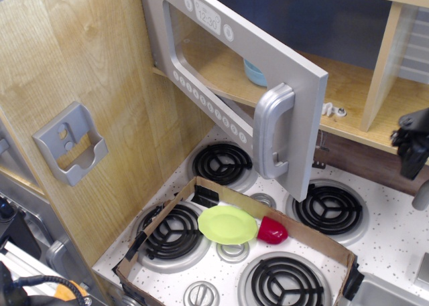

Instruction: Open microwave

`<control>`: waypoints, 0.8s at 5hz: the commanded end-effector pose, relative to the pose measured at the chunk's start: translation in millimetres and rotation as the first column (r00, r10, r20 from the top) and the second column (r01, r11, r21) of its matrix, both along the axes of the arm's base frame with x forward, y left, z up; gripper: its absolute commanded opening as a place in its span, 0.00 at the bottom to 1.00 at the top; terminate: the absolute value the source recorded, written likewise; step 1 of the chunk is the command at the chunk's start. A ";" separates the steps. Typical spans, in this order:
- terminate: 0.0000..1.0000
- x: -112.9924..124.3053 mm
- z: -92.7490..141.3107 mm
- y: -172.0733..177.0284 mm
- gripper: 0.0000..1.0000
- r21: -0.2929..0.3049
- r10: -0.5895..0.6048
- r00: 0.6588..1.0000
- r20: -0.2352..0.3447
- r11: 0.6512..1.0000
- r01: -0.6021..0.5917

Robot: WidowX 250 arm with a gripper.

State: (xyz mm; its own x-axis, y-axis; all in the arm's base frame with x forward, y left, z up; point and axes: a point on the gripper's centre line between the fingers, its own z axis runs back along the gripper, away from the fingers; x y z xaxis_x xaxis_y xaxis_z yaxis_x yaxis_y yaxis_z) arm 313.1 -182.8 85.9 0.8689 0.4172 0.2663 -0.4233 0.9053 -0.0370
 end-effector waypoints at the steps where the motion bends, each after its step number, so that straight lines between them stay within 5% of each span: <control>1: 0.00 28.5 16.7 30.8 1.00 0.151 -0.387 0.920 0.057 0.915 0.375; 2: 0.00 16.4 8.8 62.1 1.00 0.170 -0.423 0.905 0.049 0.896 0.410; 3: 0.00 9.7 7.2 81.6 1.00 0.129 -0.391 0.920 0.014 0.913 0.386; 4: 0.00 -6.4 5.3 102.8 1.00 0.165 -0.366 0.930 -0.038 0.915 0.367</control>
